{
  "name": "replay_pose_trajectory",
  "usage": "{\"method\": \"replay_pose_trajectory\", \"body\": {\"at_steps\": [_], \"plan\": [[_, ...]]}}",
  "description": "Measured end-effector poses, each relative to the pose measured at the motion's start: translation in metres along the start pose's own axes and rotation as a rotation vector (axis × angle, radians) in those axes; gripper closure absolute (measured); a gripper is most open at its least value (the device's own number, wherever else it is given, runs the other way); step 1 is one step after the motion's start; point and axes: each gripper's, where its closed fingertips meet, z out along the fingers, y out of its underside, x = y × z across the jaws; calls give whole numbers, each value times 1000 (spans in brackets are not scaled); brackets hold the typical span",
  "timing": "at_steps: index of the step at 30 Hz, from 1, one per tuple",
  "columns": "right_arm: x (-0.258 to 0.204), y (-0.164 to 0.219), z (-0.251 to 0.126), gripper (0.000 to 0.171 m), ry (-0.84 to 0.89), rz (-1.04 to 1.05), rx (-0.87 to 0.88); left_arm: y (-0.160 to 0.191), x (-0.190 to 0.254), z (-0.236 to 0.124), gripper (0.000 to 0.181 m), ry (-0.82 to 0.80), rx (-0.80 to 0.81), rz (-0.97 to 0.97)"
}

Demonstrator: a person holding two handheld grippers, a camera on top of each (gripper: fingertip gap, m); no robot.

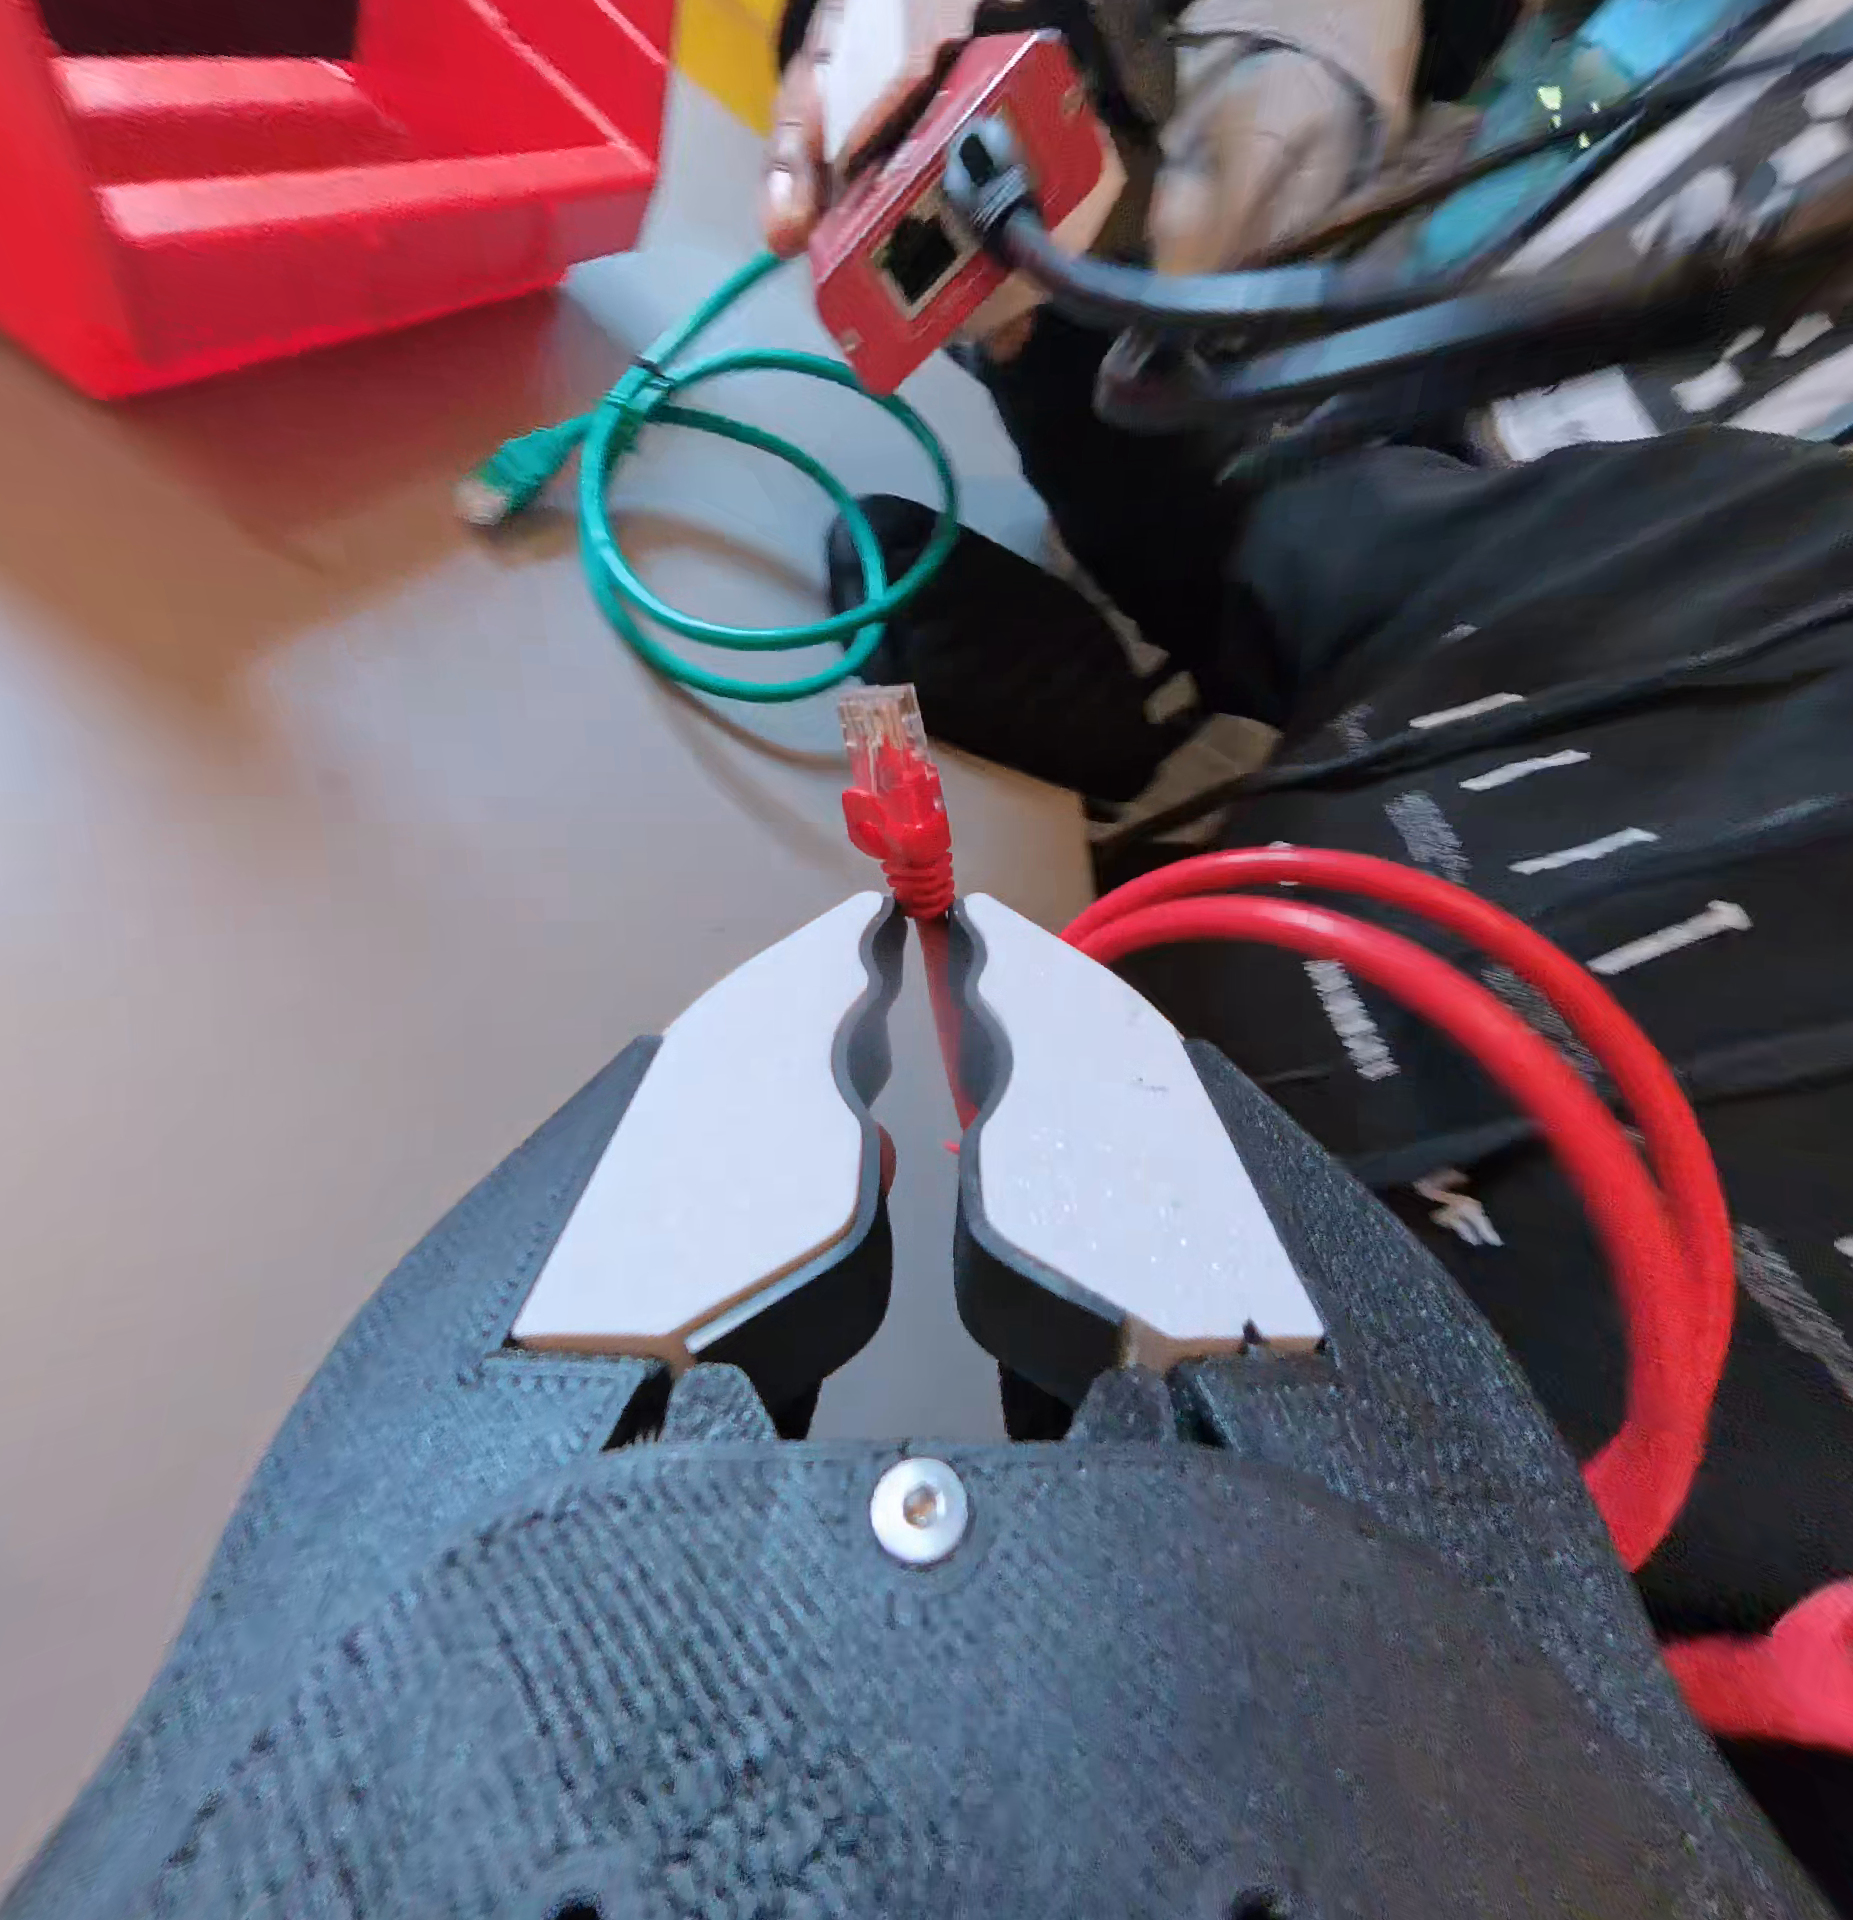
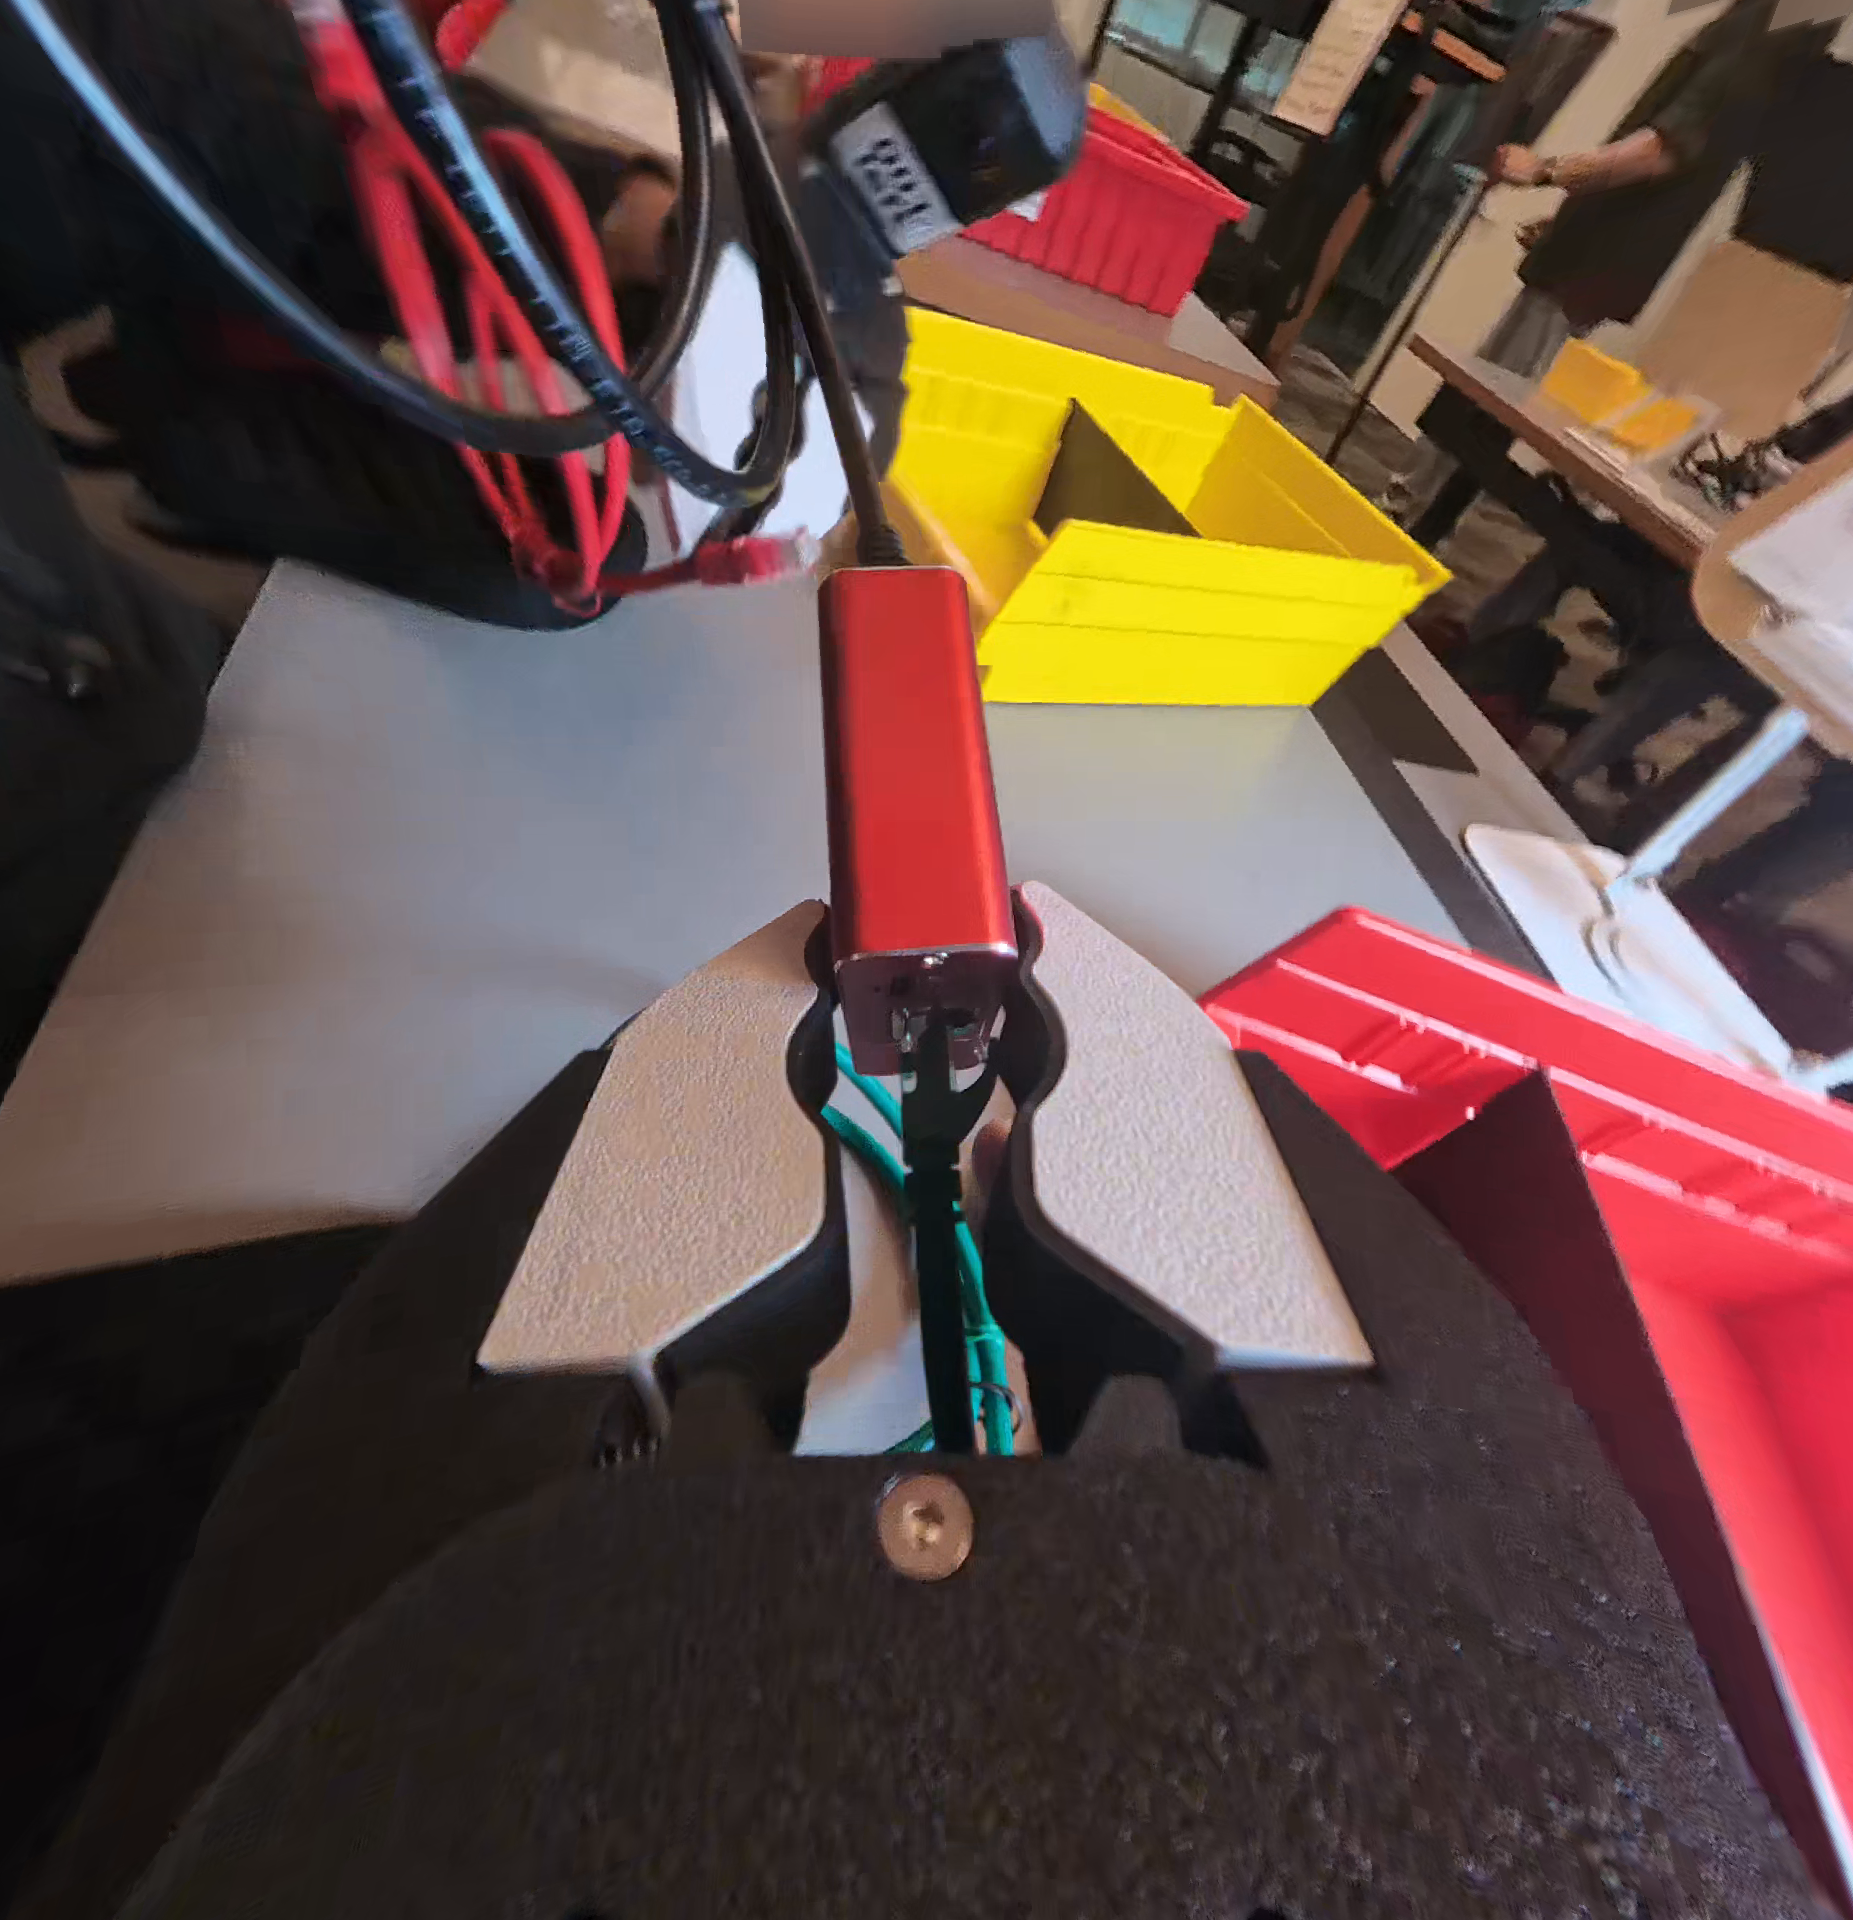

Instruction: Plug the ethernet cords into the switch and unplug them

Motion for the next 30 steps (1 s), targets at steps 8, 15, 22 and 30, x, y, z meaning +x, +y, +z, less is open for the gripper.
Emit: {"method": "replay_pose_trajectory", "body": {"at_steps": [8,15,22,30], "plan": [[-29,-4,21,144,-230,-43,-115,8,16,12,181,166,-120,-38],[-23,3,28,144,-257,36,-170,31,-22,34,181,60,-172,-26],[-9,5,25,144,-198,92,-132,26,-44,34,169,-43,-112,-29],[-3,9,18,144,-144,114,-105,39,-40,56,143,-130,-215,-50]]}}
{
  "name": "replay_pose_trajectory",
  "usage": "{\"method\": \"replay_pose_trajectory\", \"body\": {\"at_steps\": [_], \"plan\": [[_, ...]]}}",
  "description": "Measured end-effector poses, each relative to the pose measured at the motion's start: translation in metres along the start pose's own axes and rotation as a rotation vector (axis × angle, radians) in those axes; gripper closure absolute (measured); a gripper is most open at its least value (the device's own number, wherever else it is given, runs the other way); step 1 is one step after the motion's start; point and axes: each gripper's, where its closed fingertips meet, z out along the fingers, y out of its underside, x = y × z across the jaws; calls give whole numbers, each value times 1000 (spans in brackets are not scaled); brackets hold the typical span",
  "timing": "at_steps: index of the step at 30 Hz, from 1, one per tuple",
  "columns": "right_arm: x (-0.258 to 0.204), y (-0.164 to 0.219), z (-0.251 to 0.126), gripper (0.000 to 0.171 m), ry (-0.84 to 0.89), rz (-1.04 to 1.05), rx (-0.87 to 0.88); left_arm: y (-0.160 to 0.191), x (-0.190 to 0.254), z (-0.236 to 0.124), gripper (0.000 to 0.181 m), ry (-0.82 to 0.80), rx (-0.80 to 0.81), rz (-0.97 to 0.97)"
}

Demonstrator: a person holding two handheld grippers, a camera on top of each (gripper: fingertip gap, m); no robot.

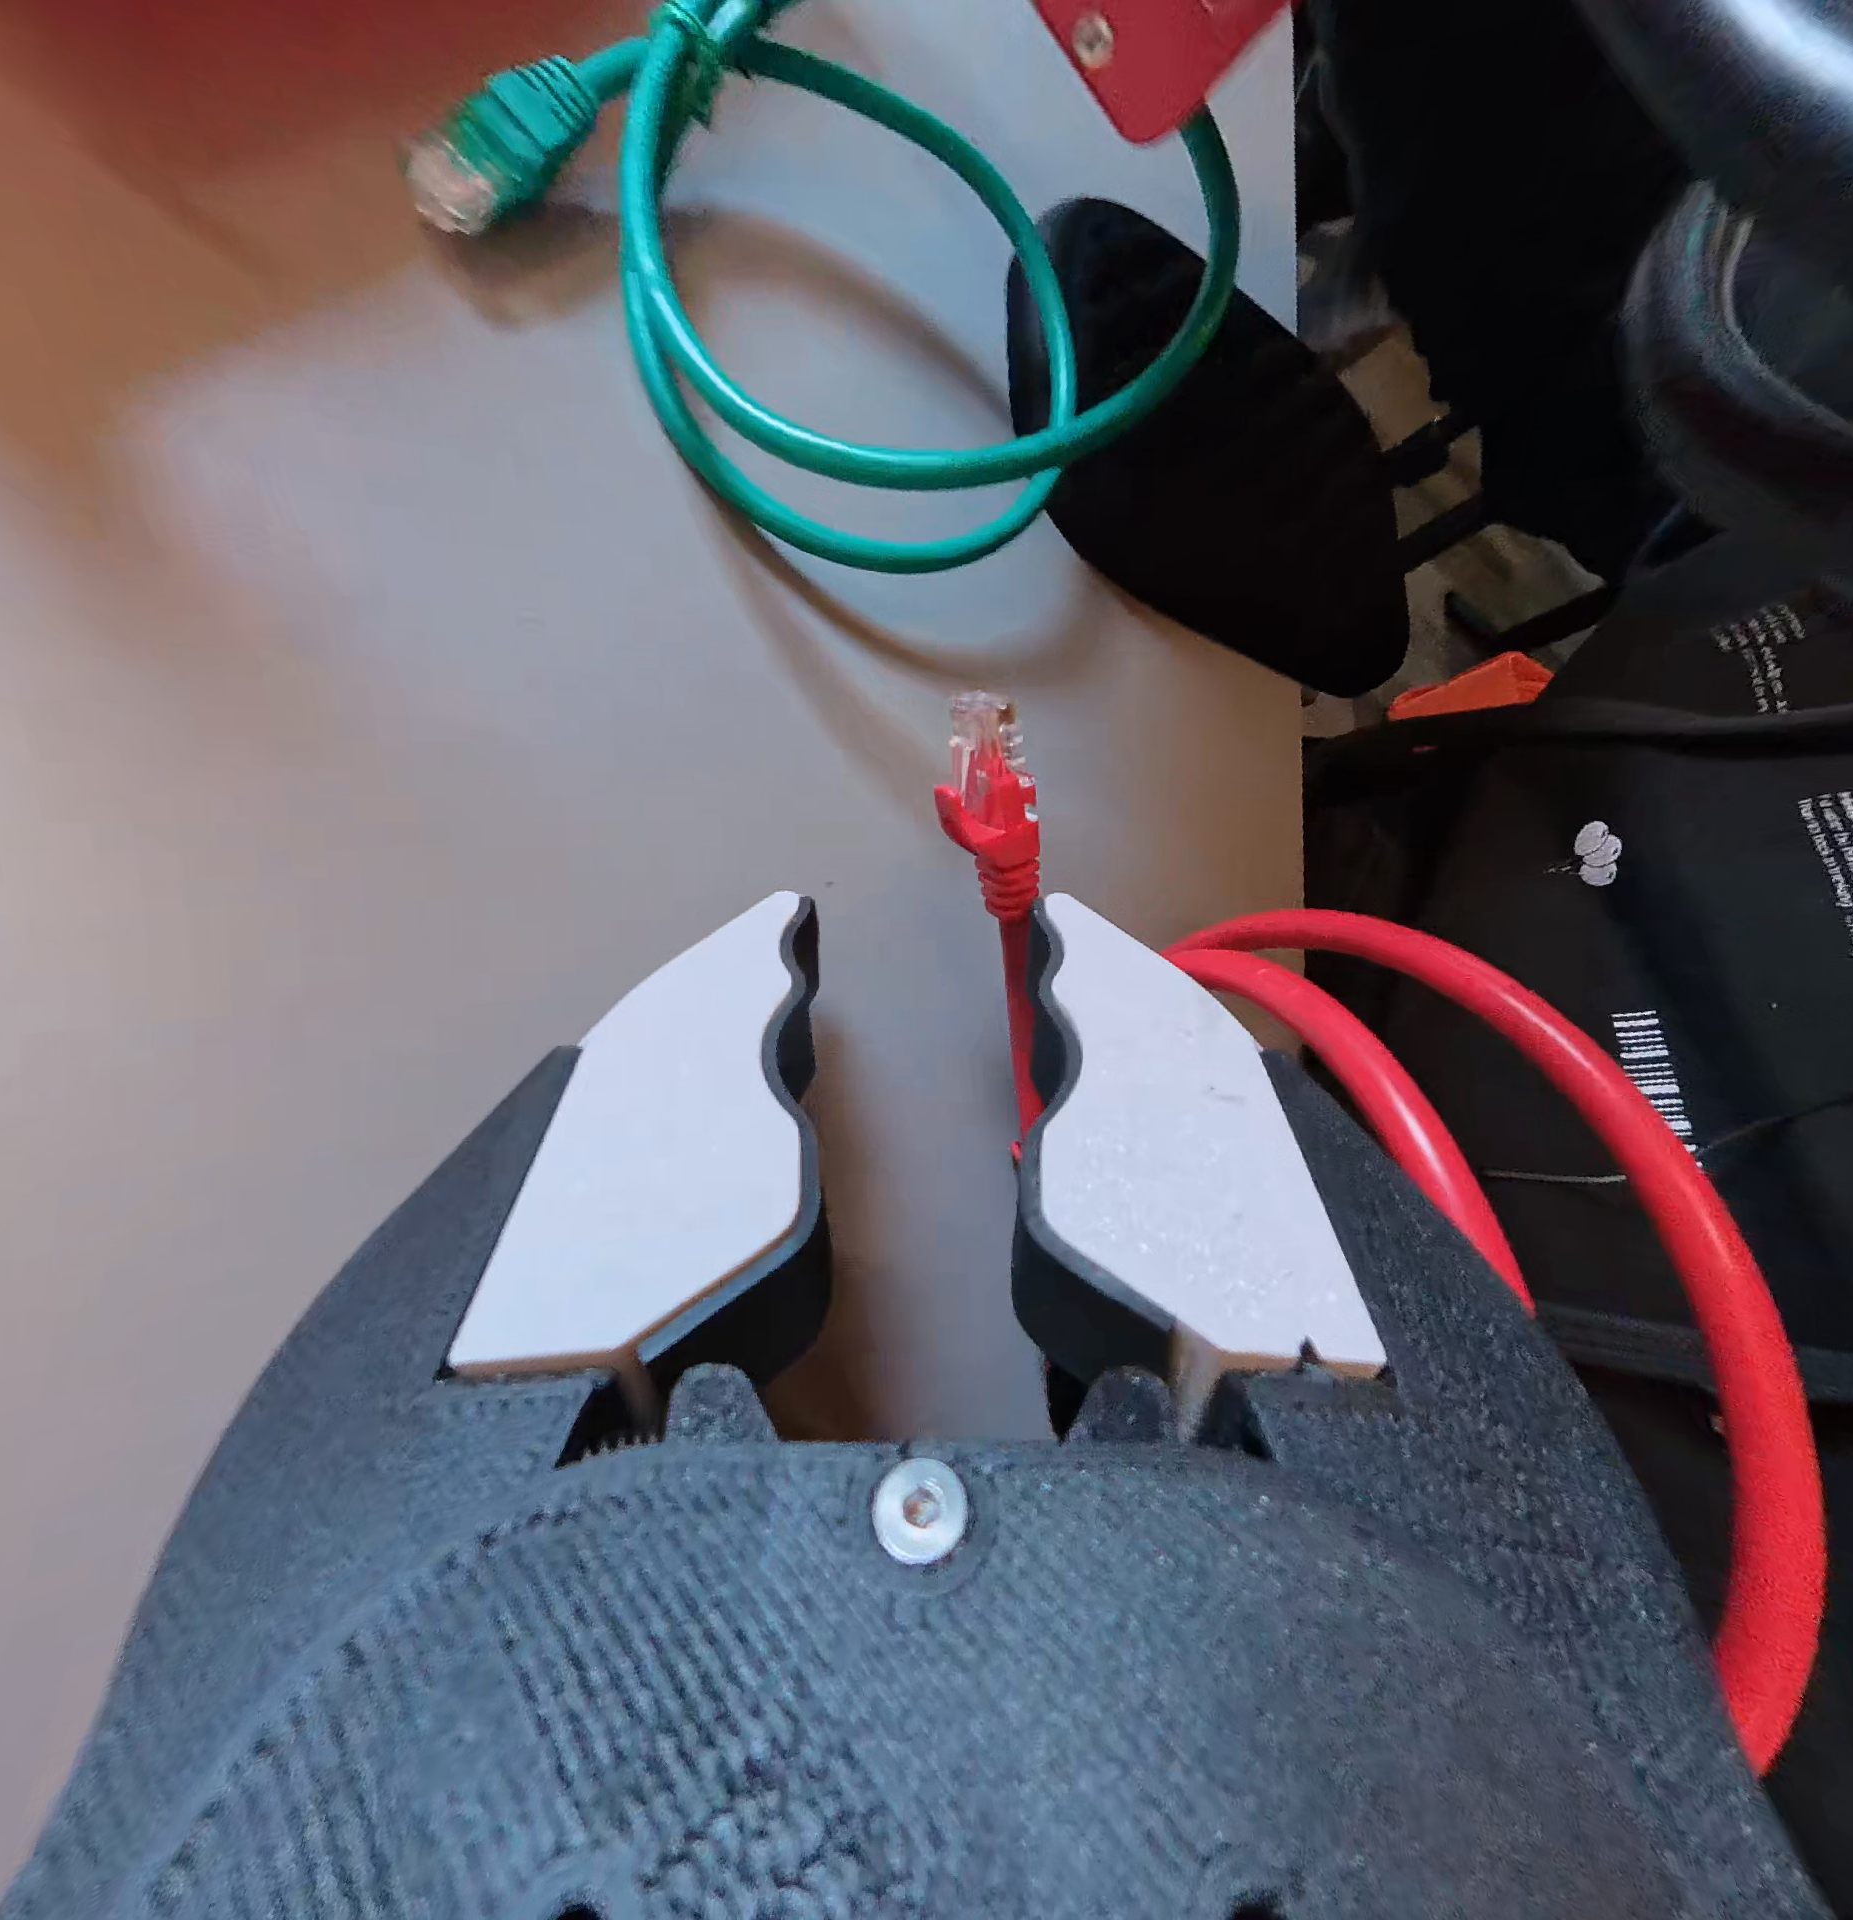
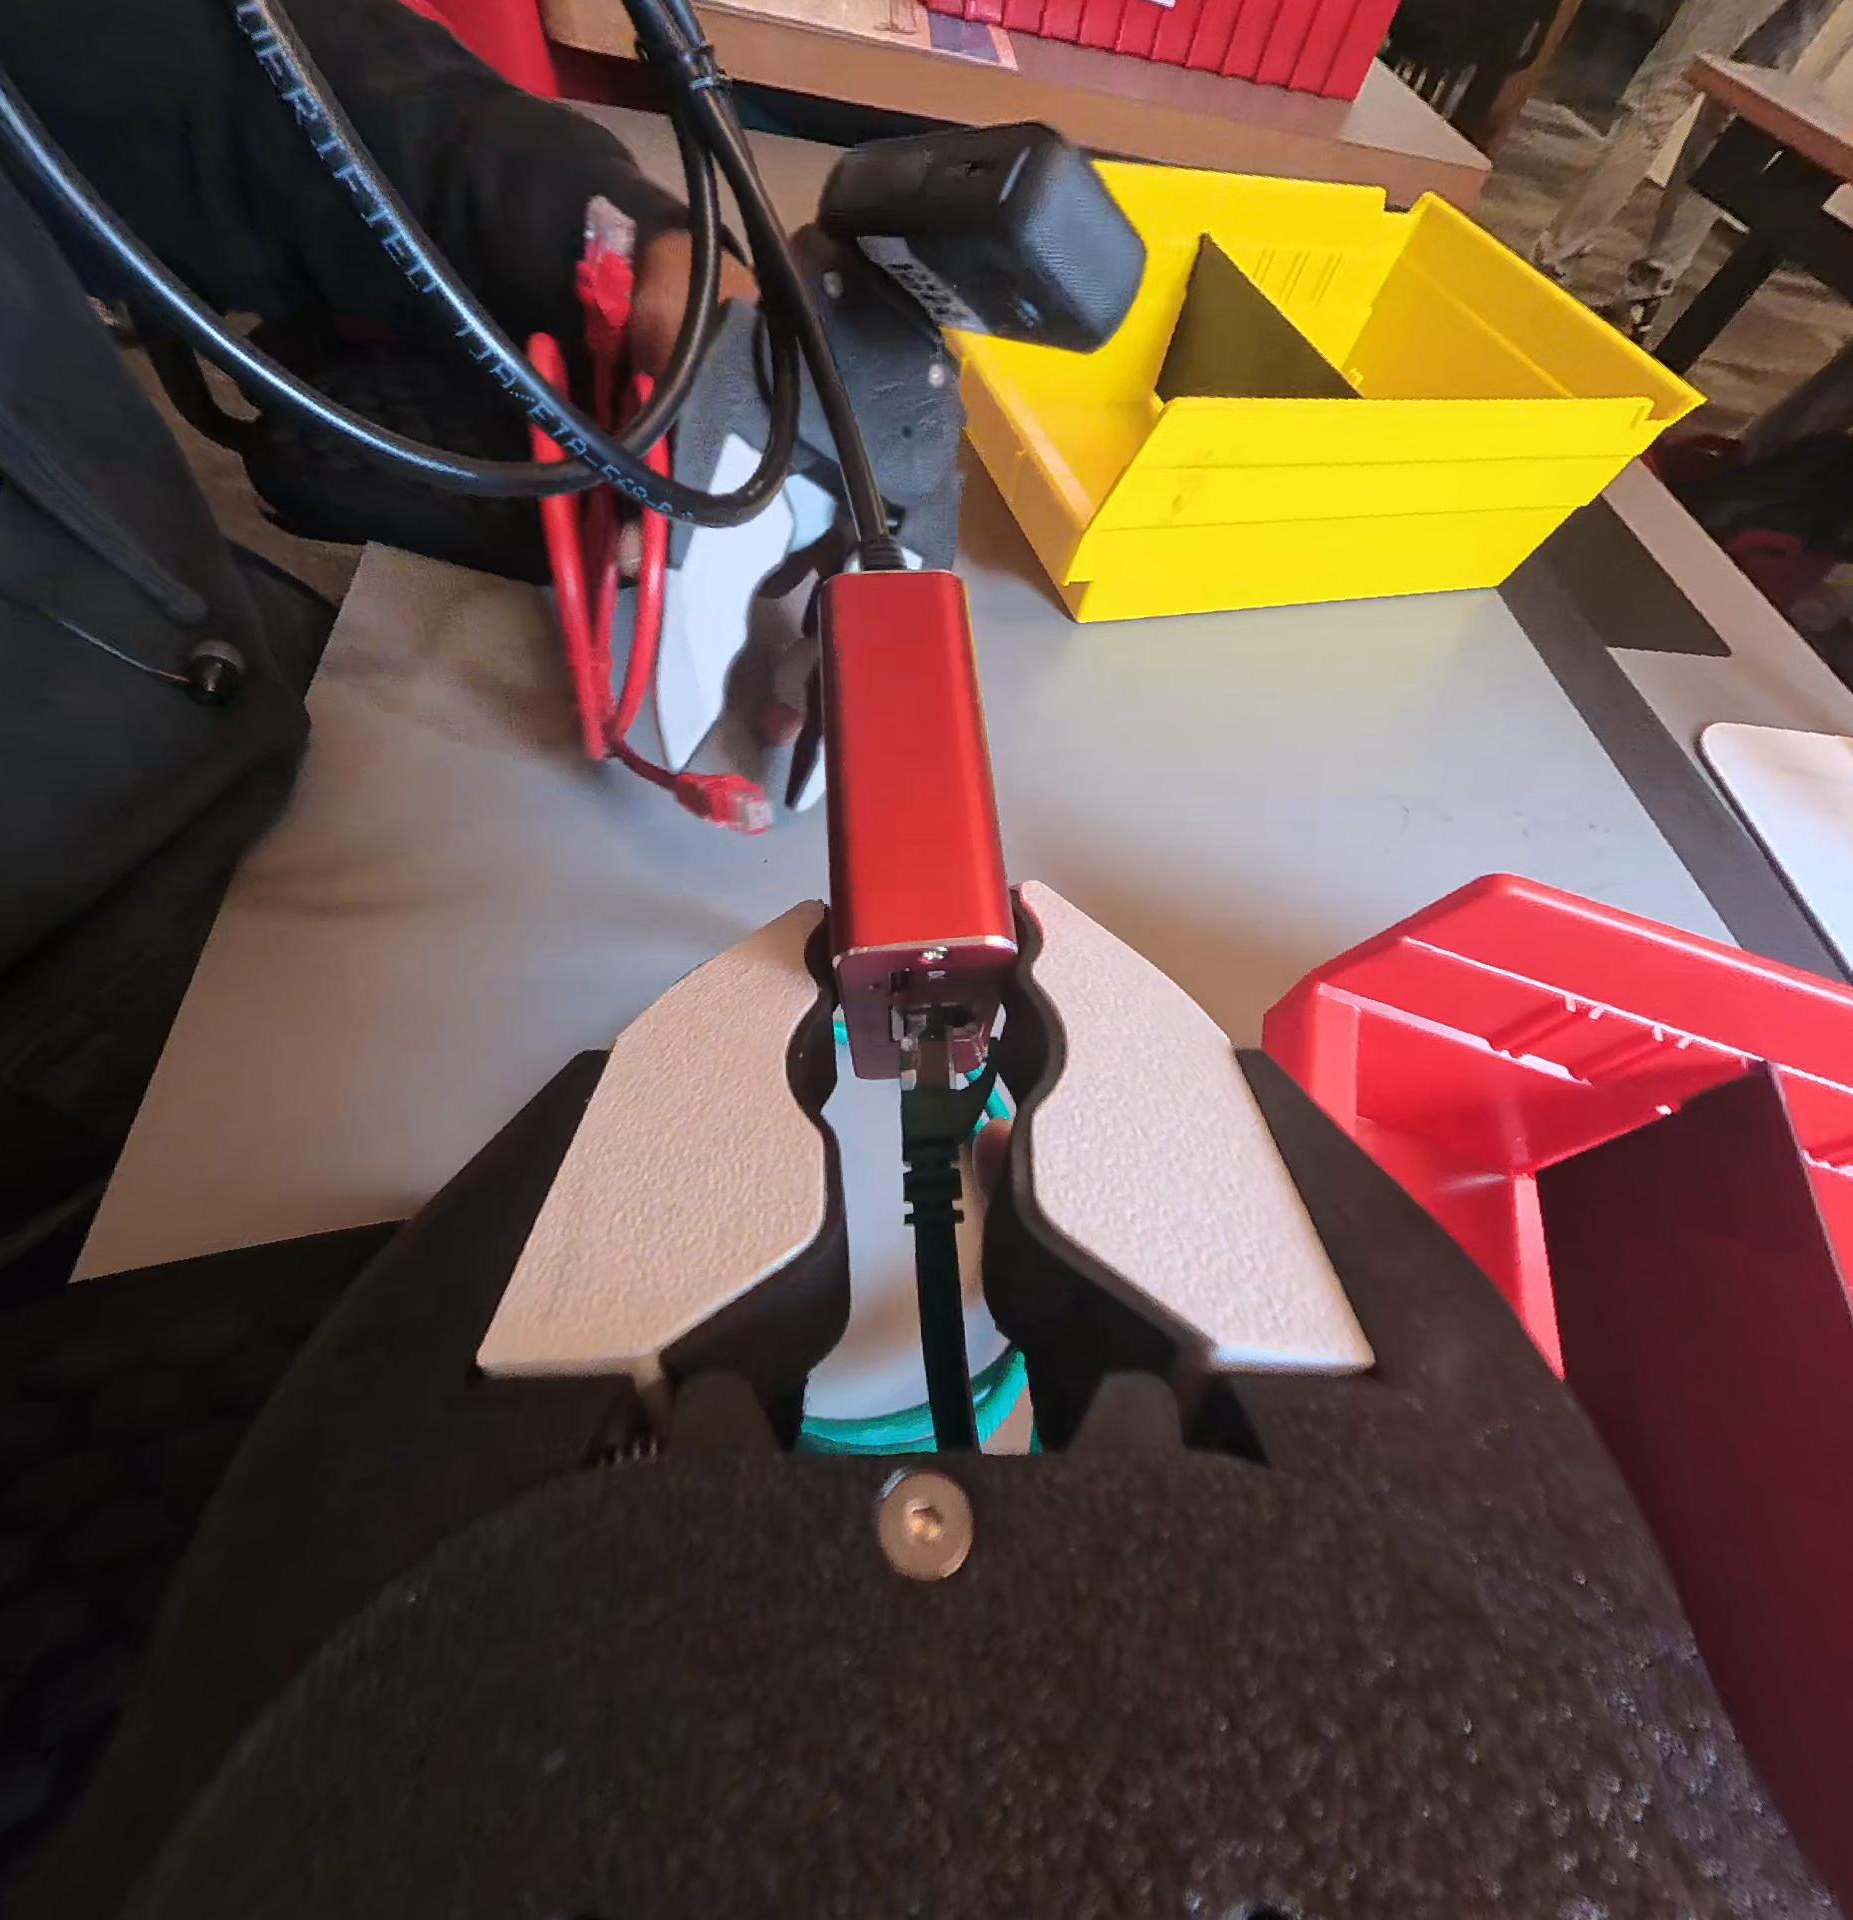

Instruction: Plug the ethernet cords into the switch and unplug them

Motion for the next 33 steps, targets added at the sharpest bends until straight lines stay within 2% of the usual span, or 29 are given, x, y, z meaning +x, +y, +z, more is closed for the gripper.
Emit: {"method": "replay_pose_trajectory", "body": {"at_steps": [7,14,22,26,33], "plan": [[-7,1,-6,144,-12,-3,41,9,34,37,145,-78,-68,155],[-22,0,-15,144,-63,-19,86,10,43,45,150,-104,-45,195],[-24,-7,-33,144,-69,-1,168,-9,43,12,153,-137,100,266],[-16,-7,-50,144,-31,41,224,-6,59,-1,152,-125,144,327],[0,-2,-70,144,44,107,275,31,77,23,137,-197,-50,459]]}}
